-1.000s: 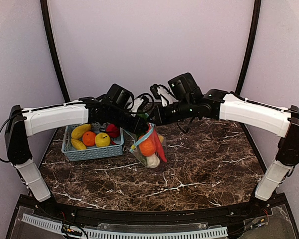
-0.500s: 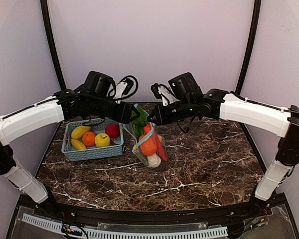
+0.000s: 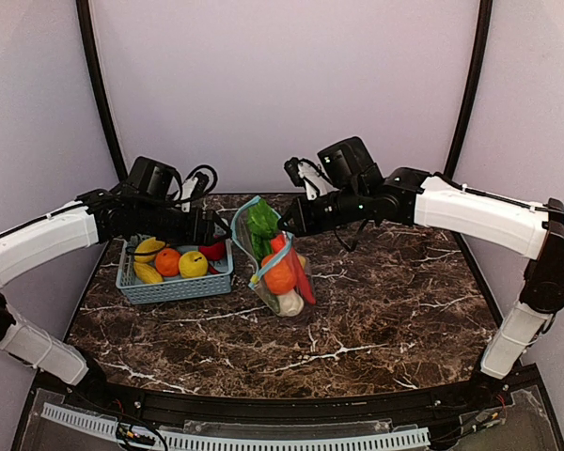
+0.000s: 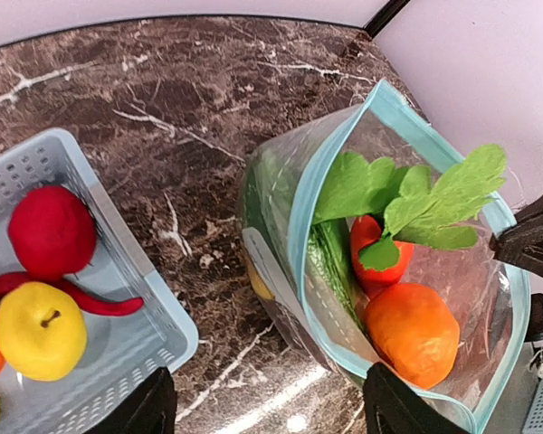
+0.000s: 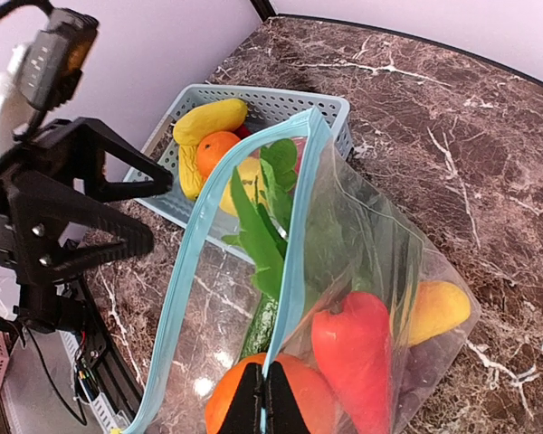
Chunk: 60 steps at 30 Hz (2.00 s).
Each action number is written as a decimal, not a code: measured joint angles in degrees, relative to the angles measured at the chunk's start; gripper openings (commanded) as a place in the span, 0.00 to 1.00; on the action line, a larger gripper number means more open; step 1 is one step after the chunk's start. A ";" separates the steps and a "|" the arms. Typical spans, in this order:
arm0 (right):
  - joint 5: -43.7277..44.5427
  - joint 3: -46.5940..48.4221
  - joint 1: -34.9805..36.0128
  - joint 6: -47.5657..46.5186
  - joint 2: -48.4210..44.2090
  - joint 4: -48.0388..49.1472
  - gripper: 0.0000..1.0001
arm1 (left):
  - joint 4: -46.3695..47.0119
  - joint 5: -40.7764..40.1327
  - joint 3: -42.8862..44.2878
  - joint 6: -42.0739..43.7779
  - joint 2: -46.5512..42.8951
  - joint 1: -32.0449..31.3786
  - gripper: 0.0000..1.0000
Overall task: Place the food in the zip-top bag and seal the zipper
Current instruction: Adjust the fake vegetable in the zipper food storage bag, then adjust the zipper food storage bag at the center of the board, then adjust the fake vegetable in the zipper food storage bag.
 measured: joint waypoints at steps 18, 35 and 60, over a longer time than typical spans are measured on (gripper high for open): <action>-0.09 0.13 -0.02 -0.11 0.07 -0.28 0.00 | 11.37 10.67 -0.28 -5.05 8.74 0.44 0.01; 1.07 13.31 -5.22 -6.19 8.57 -4.96 0.16 | 21.07 7.56 -6.82 -13.79 1.77 -7.02 0.01; 0.87 5.68 2.64 -10.27 -0.37 3.89 0.24 | 30.21 -2.80 -15.43 -21.92 -2.01 -7.78 0.01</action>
